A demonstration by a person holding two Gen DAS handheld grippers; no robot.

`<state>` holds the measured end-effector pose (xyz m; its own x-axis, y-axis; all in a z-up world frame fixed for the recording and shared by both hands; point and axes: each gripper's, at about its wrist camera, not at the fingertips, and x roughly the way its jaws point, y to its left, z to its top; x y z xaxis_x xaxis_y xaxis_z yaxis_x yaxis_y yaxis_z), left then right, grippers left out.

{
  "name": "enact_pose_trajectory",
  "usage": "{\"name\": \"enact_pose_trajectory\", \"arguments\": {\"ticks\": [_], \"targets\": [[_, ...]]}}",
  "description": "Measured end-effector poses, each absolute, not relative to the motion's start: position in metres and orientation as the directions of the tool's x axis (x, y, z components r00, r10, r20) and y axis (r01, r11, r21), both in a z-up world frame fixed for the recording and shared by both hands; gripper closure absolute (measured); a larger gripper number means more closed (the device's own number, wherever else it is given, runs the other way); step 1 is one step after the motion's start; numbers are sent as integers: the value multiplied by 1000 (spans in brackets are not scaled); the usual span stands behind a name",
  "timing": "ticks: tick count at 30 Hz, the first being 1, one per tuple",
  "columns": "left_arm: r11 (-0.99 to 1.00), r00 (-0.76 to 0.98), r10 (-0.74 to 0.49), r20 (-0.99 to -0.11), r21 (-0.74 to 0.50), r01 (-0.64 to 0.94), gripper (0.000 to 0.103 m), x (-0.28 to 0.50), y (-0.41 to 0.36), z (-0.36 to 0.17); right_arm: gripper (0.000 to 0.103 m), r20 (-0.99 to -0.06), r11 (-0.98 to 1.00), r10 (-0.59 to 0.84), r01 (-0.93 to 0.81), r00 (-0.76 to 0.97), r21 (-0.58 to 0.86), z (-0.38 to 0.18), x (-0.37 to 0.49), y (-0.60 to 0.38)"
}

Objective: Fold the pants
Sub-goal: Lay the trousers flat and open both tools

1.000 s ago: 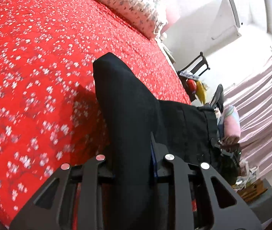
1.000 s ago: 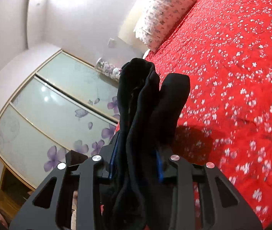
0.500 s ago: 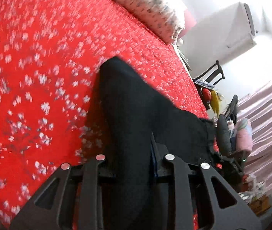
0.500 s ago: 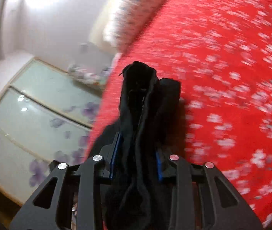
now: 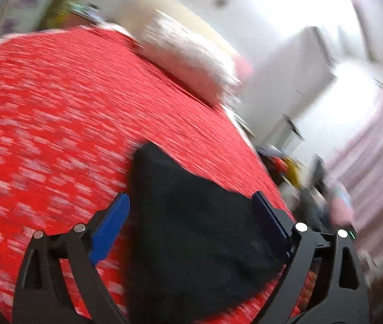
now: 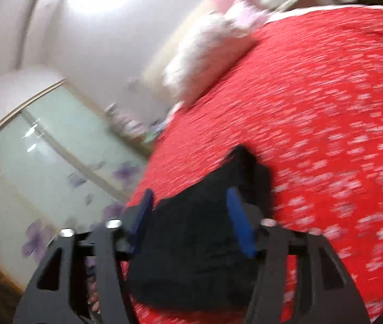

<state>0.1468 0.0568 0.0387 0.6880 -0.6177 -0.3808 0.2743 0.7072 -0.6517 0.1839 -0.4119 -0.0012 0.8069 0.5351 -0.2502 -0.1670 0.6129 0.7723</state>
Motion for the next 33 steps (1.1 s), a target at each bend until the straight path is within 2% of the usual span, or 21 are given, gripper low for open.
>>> {"name": "enact_pose_trajectory", "arguments": {"ticks": [2, 5, 6, 8, 11, 15, 19, 21, 22, 24, 27, 30, 33], "targets": [[682, 616, -675, -406, -661, 312, 11, 150, 37, 32, 30, -250, 601, 590, -210, 768, 771, -2, 186, -398], [718, 578, -656, -485, -635, 283, 11, 159, 17, 19, 30, -303, 614, 618, -206, 725, 762, -7, 195, -385], [739, 571, -638, -516, -619, 266, 11, 162, 14, 15, 26, -350, 627, 611, -164, 710, 762, -14, 201, -385], [750, 549, -626, -554, -621, 227, 14, 169, 11, 5, 26, -431, 644, 586, -72, 686, 761, -32, 210, -388], [726, 539, -641, -547, -659, 197, 16, 177, 16, -6, 27, -403, 577, 609, -33, 684, 816, -52, 218, -400], [698, 550, -658, -515, -690, 190, 16, 183, 21, -13, 27, -382, 580, 596, -49, 706, 813, -59, 214, -401], [795, 613, -576, -540, -544, 269, 15, 159, 2, -5, 27, -354, 574, 565, -47, 745, 817, -59, 204, -400], [842, 646, -520, -560, -462, 277, 10, 145, -3, 2, 22, -356, 571, 524, -9, 774, 821, -58, 182, -407], [858, 663, -498, -559, -427, 285, 4, 136, -5, 6, 21, -342, 559, 505, 1, 793, 829, -55, 170, -409], [891, 712, -442, -545, -361, 277, 2, 110, -4, 11, 20, -344, 567, 468, 22, 814, 824, -49, 155, -412], [924, 752, -371, -545, -298, 239, 2, 79, -5, 11, 9, -404, 683, 366, 53, 838, 728, -32, 133, -404], [945, 765, -317, -560, -256, 204, 2, 56, -6, 6, 1, -449, 793, 277, 62, 849, 606, -24, 105, -382], [960, 782, -275, -559, -205, 190, 2, 34, -9, 2, 1, -493, 868, 215, 67, 843, 492, -25, 86, -356]]}}
